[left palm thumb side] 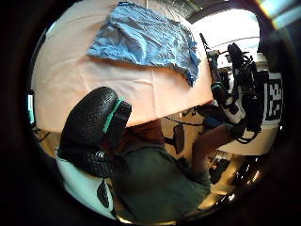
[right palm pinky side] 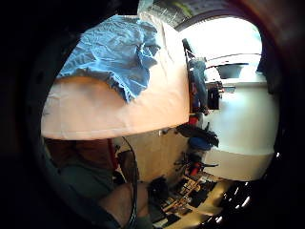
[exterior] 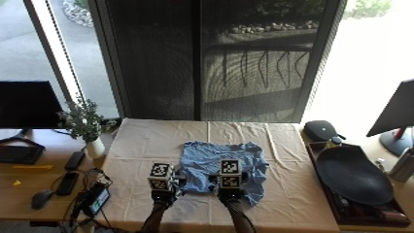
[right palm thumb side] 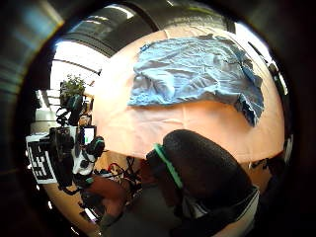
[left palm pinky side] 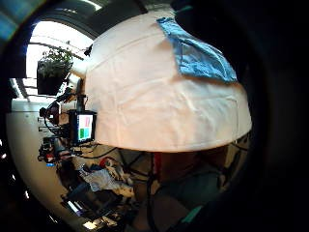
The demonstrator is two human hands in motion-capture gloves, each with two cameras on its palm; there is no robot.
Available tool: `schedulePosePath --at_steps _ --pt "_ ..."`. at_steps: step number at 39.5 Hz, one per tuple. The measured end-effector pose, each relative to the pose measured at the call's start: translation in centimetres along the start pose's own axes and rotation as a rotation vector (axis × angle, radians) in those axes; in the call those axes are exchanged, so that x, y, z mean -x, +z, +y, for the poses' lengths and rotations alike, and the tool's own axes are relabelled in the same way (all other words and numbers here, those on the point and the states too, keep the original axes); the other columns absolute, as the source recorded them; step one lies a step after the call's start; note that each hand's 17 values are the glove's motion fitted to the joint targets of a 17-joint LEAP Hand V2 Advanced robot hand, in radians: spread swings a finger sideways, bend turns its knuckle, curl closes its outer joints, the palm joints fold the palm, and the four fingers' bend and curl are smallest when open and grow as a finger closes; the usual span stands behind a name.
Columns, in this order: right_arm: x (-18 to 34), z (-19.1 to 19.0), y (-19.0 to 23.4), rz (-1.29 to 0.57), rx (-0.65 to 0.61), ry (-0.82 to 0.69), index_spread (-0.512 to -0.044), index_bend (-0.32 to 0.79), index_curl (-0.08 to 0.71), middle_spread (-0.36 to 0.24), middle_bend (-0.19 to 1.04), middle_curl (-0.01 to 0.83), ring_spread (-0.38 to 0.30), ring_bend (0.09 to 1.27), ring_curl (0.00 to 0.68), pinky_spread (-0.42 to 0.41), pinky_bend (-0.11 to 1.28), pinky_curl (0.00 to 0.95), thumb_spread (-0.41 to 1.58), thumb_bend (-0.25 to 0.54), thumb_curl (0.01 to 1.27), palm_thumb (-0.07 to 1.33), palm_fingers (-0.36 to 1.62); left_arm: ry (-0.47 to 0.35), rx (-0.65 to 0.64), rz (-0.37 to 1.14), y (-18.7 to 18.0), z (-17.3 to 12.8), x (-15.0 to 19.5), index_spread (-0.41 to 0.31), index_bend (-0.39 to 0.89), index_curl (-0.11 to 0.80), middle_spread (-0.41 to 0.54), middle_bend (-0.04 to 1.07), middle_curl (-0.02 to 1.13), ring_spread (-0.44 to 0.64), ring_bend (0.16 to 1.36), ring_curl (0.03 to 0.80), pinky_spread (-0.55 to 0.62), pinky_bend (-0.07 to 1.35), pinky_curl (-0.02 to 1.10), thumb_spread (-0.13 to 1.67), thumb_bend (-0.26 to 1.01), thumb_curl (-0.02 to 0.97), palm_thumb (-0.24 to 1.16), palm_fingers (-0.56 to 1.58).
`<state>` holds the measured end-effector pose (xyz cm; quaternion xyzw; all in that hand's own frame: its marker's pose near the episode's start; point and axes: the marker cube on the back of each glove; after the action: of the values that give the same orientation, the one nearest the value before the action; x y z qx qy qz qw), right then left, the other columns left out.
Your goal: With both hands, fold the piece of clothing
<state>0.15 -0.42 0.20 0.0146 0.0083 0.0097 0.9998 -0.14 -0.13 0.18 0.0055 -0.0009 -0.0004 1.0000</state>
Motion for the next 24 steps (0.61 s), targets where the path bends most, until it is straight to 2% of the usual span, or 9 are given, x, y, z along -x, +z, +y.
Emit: schedulePosePath --at_steps 4,9,15,24 --pt "0.0 -0.06 -0.14 0.007 -0.019 0.006 -0.257 0.12 0.055 0.02 0.16 0.056 0.11 0.23 0.06 0.181 0.59 0.179 0.64 0.157 0.07 0.27 0.17 0.006 -0.006 -0.001 0.27 -0.24 0.14 -0.048 0.07 0.028 0.046 0.19 0.1 0.16 0.5 0.142 0.2 0.5 0.13 0.64 0.16 0.076 0.27 0.34" --pt "0.22 0.11 -0.35 0.002 -0.006 -0.013 -0.324 0.13 0.091 0.026 0.18 0.096 0.145 0.25 0.096 0.227 0.64 0.232 0.87 0.151 0.1 0.29 0.13 0.013 0.011 0.004 0.25 -0.23 0.06 -0.06 0.09 0.051 0.059 0.2 0.16 0.2 0.55 0.191 0.26 0.56 0.17 0.86 0.15 0.113 0.29 0.29" --pt "0.13 -0.41 -0.3 0.021 -0.004 -0.009 -0.361 0.14 0.125 0.03 0.18 0.135 0.169 0.27 0.123 0.254 0.67 0.264 1.03 0.127 0.13 0.3 0.09 0.021 0.012 0.006 0.39 -0.78 -0.07 -0.068 0.11 0.083 0.067 0.21 0.2 0.24 0.59 0.218 0.31 0.59 0.2 1.0 0.12 0.148 0.3 0.24" --pt "0.02 -0.26 -0.5 0.015 0.001 -0.021 -0.382 0.14 0.167 0.036 0.18 0.182 0.186 0.28 0.155 0.269 0.69 0.291 1.13 0.084 0.17 0.32 0.07 0.024 0.03 0.003 0.4 -0.7 -0.27 -0.072 0.12 0.125 0.073 0.22 0.25 0.26 0.61 0.239 0.35 0.61 0.21 1.1 0.08 0.189 0.31 0.21"
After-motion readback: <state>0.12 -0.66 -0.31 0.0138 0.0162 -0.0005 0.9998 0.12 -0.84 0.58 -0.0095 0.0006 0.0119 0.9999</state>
